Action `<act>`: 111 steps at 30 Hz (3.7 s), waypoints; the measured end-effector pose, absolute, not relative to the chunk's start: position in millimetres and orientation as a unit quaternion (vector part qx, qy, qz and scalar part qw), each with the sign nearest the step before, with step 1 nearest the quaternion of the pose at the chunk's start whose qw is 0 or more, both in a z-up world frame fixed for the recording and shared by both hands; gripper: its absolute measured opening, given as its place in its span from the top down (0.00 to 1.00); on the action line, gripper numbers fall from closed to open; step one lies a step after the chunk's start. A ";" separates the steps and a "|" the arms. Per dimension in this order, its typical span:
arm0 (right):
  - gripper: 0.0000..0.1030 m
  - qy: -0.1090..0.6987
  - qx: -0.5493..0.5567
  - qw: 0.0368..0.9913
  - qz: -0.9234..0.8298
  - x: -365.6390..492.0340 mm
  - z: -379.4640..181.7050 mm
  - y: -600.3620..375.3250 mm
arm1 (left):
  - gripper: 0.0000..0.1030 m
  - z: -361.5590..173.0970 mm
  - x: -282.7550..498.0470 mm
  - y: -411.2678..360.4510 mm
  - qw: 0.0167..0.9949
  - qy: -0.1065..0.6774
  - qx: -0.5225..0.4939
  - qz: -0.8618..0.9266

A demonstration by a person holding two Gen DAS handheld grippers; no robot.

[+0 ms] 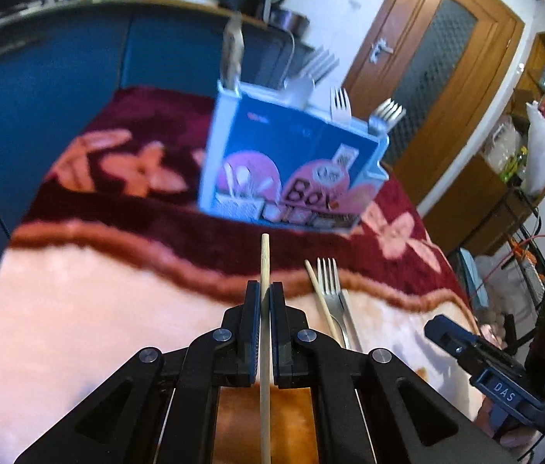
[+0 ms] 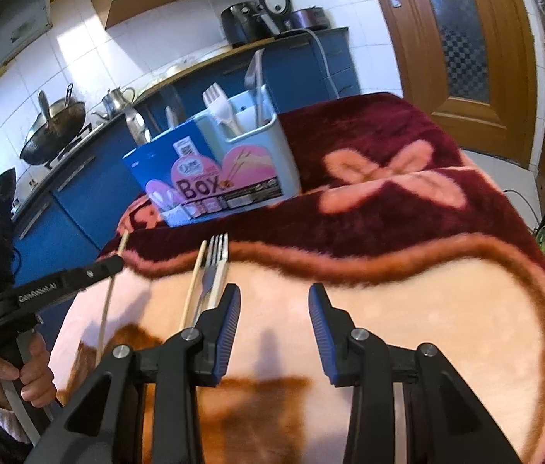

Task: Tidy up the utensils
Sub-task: 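Lift chopstick with left tool while right tool grasps white plastic knife, then carry chopstick with left tool over blue box while right tool carries plastic knife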

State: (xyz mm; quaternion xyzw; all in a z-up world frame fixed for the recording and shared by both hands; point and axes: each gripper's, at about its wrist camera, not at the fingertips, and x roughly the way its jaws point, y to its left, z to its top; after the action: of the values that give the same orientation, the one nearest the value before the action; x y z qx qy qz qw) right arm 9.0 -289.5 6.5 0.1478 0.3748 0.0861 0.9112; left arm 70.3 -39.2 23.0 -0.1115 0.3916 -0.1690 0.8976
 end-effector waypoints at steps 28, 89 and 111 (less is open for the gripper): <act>0.81 0.528 0.052 0.837 0.134 65.5 -11.0 -230.8 | 0.96 31.0 49.3 19.7 0.937 0.305 -0.117 -0.125; 0.91 0.186 0.116 0.967 0.132 98.3 102.4 -290.5 | 0.96 152.9 187.2 -33.1 0.991 -0.010 -0.120 -0.061; 0.91 0.057 0.061 0.994 0.076 170.6 110.5 -266.5 | 0.96 112.0 205.1 -42.9 0.993 -0.013 -0.112 -0.032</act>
State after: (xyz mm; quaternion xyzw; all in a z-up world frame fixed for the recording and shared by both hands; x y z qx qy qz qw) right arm 170.6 -266.5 110.5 0.0607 0.0569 0.0764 0.9936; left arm 205.1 -42.9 112.0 -0.1115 -0.0131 -0.0317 0.9932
